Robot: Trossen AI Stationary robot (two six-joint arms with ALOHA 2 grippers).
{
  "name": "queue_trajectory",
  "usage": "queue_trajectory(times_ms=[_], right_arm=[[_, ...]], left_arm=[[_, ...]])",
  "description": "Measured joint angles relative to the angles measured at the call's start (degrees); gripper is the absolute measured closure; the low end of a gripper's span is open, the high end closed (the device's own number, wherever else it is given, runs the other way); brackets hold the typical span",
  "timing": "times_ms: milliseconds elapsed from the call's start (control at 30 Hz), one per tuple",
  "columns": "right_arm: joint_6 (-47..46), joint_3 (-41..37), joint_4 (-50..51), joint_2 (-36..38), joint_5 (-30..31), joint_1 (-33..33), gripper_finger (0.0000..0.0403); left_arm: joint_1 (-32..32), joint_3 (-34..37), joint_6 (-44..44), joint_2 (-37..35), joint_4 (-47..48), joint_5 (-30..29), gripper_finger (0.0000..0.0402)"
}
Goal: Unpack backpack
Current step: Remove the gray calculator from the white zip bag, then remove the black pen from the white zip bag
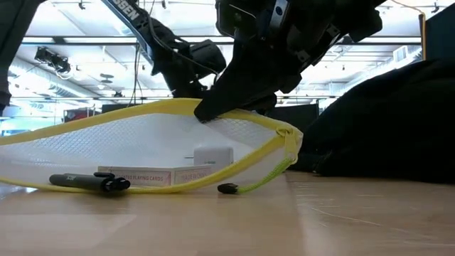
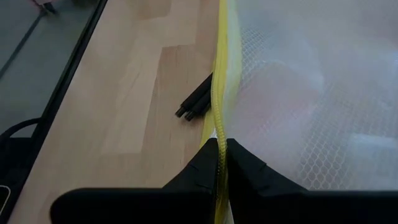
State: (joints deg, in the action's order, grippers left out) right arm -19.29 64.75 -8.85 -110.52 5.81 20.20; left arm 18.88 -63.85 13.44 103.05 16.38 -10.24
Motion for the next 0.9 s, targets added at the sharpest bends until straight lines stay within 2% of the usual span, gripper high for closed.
queue_trajectory(times_ms=[167,300,400,533,667,767,900], right_arm=[[1.03,0.00,0.41,0.00,-0.12,-0.26,0.0403],[1.44,0.00,1.38,0.00,-0.25,-0.83,0.0403],[1.44,0.00,1.97,0.00,-0.21,-1.28,0.0403],[1.84,0.00,2.28,0.00,-0.08,-1.63,0.0403],[2.03,0.00,2.25,0.00,-0.07,-2.04,0.0403],[2.45,0.00,2.23,0.00,-0.05,-2.29,0.0403],[2.52,0.00,1.92,0.00,-0.04,-2.62,0.0403]], left_arm=[[-0.08,-1.14,-2.98,-1.49,2.36,4.16,0.0260],[-0.33,-3.08,-3.05,-1.86,8.48,4.05,0.0215],[-0.20,-6.16,-3.30,-2.47,15.82,2.86,0.0196],[-1.51,-9.67,-5.51,-6.85,24.39,2.82,0.0193],[-6.53,-9.62,-9.09,-14.42,31.33,2.30,0.0205],[-12.81,-9.13,-15.97,-21.38,34.99,1.89,0.0215],[-26.16,-6.99,-26.83,-28.32,31.28,1.14,0.0227]])
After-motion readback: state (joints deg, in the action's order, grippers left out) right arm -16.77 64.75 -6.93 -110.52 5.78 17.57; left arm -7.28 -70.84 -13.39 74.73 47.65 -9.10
